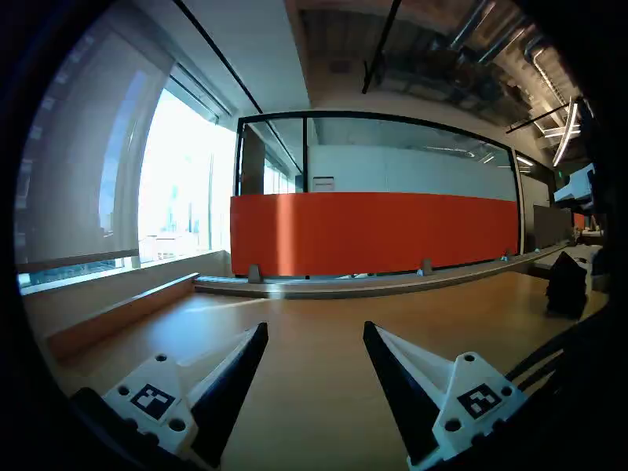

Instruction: Fold towel

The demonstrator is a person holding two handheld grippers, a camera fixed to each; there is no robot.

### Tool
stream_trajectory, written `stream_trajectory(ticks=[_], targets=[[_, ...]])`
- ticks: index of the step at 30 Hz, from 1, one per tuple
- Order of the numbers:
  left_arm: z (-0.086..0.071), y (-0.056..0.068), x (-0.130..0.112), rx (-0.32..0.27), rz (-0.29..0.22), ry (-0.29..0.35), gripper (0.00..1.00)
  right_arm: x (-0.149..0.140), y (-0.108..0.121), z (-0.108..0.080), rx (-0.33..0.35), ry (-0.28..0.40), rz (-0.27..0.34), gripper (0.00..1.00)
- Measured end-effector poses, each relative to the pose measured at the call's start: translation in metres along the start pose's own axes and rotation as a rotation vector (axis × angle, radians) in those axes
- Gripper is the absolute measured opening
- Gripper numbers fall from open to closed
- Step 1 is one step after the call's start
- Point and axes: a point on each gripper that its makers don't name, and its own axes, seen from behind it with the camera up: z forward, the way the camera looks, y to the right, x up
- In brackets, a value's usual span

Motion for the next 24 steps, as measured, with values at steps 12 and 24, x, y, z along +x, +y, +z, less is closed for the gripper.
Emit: stream_trajectory(ticks=[12,24], targets=[[0.0,-0.003,-0.023,0.006,-0.009,0.009,0.9,-0.006,-0.017,0.003,0.016,0.006,-0.012,0.99],[0.004,-0.004,-0.031,0.009,-0.019,0.003,0.9,0.001,-0.027,0.002,0.034,0.009,-0.034,1.0]])
